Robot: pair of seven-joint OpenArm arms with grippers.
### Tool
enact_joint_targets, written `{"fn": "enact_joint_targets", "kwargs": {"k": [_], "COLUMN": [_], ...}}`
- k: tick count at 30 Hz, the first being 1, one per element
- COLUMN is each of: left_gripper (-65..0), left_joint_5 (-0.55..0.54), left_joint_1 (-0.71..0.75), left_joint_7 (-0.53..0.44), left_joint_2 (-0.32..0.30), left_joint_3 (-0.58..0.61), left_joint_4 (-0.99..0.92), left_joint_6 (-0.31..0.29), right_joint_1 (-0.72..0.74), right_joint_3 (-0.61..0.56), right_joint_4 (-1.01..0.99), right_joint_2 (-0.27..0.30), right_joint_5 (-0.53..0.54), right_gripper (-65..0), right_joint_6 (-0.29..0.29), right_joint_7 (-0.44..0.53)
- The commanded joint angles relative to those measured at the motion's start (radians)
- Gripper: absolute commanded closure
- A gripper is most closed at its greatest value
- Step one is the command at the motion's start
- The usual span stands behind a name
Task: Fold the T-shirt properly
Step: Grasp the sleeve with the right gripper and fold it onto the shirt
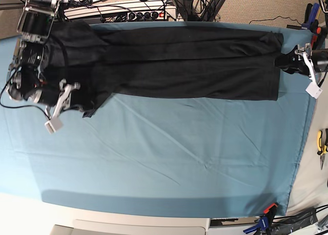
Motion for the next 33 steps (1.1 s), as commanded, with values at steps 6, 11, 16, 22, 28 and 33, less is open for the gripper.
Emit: {"fn": "enact_joint_targets", "kwargs": {"k": [6,11,16,22,28,33], "left_gripper": [-30.9,-30.9,-30.9,-30.9,-30.9,-30.9], "left_joint_5": [-0.023,-0.023,-0.023,-0.023,-0.023,-0.023], "left_joint_1": [-0.008,-0.008,-0.008,-0.008,-0.008,-0.008], "left_joint_7": [-0.011,-0.011,-0.011,-0.011,-0.012,-0.012], "left_joint_2": [-0.025,-0.025,-0.025,-0.025,-0.025,-0.025], "left_joint_3": [-0.01,-0.01,-0.01,-0.01,-0.01,-0.01], "left_joint_4": [0.013,0.013,0.013,0.013,0.013,0.013], "left_joint_6": [-0.008,-0.008,-0.008,-0.008,-0.008,-0.008], "right_joint_1": [-0.121,-0.244,-0.365,-0.468,-0.487,-0.487], "right_joint_3": [0.011,0.011,0.011,0.011,0.011,0.011], "right_joint_4": [0.148,0.263,0.375,0.438,0.438,0.438], "right_joint_2": [0.02,0.02,0.02,0.02,0.02,0.02], "right_joint_5": [0.027,0.034,0.034,0.031,0.018,-0.036], "right_gripper": [0.0,0.0,0.0,0.0,0.0,0.0], "right_joint_6": [0.002,0.002,0.002,0.002,0.002,0.002], "right_joint_7": [0.018,0.018,0.018,0.018,0.018,0.018]}}
